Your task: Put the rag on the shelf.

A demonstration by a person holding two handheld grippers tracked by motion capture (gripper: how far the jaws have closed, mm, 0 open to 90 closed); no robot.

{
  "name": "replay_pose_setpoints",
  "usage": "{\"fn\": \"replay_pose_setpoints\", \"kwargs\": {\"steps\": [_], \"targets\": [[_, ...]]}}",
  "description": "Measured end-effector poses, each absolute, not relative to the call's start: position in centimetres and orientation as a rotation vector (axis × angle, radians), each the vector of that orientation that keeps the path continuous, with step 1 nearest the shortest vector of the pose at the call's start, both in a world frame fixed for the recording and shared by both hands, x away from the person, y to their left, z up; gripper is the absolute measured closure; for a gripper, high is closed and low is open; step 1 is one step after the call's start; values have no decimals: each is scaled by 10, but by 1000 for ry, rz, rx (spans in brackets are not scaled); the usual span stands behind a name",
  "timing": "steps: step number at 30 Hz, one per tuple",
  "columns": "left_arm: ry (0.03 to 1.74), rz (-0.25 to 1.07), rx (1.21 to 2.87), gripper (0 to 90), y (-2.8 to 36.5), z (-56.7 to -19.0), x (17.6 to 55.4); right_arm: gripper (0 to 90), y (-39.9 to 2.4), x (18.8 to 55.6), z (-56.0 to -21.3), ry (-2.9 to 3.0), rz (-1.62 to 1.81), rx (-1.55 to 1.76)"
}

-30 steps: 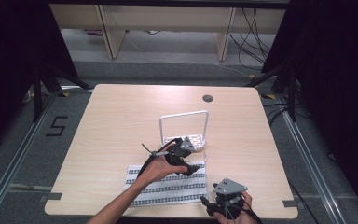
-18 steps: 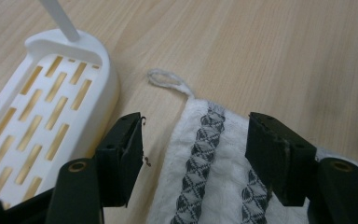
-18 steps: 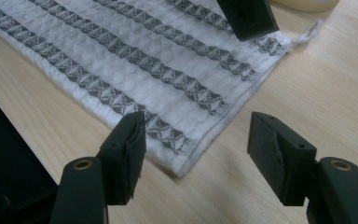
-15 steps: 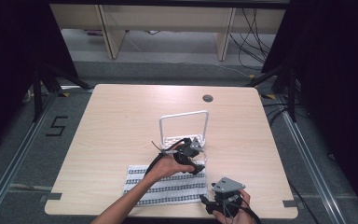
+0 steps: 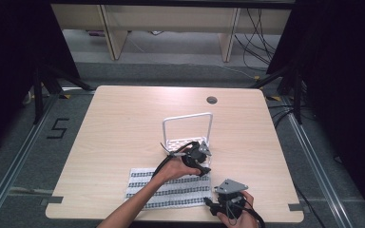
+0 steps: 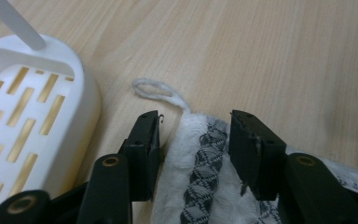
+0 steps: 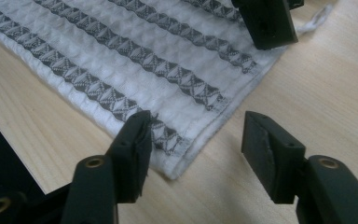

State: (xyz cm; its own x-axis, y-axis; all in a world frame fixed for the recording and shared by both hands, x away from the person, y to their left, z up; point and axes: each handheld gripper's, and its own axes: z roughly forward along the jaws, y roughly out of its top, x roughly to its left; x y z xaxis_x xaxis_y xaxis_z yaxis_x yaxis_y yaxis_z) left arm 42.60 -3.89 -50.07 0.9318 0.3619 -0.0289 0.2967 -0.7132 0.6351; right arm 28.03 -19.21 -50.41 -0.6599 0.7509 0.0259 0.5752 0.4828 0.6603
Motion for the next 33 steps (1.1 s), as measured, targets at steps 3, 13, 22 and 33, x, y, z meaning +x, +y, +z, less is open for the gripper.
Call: {"fn": "replay_pose_setpoints", "kwargs": {"steps": [3, 13, 22, 33], "targets": [[425, 129, 2422, 607, -39, -500, 425, 495, -194, 283, -507, 2469, 958, 1123], [453, 60, 2412, 835, -38, -500, 423, 800, -194, 280, -507, 2499, 985, 1111], [449, 98, 2374, 863, -35, -492, 418, 877, -194, 279, -506, 2498, 1009, 1061], [469, 166, 2244, 864, -6, -444, 406, 883, -193, 274, -474, 2391, 1141, 961]]}}
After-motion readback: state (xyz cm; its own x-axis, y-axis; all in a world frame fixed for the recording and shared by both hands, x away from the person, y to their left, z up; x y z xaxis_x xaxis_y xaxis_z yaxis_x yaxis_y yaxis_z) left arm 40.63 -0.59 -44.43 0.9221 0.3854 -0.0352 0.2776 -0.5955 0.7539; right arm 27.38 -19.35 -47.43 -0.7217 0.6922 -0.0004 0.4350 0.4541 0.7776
